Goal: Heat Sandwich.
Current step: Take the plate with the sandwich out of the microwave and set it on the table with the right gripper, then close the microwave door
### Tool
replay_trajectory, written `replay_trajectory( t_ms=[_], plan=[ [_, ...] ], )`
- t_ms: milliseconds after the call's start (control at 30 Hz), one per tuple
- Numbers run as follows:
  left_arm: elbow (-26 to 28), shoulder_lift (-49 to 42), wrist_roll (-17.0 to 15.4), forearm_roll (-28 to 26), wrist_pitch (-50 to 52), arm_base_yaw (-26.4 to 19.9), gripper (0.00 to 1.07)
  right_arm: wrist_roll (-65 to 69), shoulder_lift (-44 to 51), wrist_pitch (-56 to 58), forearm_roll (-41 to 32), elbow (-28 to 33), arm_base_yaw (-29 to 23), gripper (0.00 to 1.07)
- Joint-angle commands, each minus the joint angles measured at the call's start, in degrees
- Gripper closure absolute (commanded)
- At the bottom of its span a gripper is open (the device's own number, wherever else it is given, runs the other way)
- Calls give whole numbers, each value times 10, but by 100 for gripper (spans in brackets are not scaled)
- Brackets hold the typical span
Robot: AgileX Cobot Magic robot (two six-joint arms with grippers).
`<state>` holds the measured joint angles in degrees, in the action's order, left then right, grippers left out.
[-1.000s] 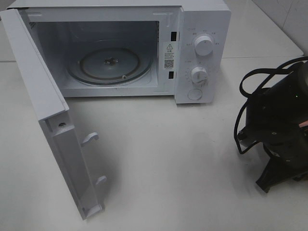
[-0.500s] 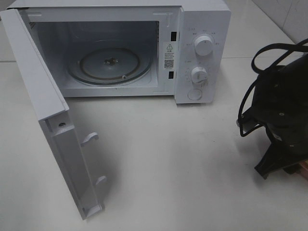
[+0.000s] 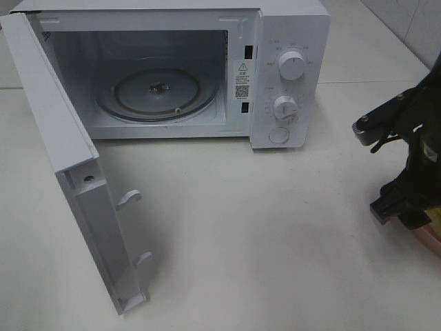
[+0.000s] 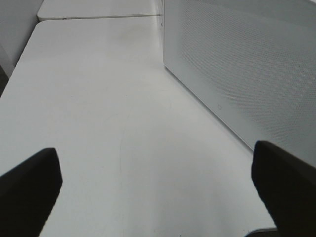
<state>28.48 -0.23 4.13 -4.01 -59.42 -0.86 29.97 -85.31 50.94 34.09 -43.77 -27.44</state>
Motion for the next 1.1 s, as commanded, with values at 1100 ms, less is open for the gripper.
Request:
replay_trajectory(
  t_ms=[1100],
  plan=[
    [-1, -12, -2, -1, 5, 3, 6, -255, 447, 92, -320, -1, 1, 31]
  ],
)
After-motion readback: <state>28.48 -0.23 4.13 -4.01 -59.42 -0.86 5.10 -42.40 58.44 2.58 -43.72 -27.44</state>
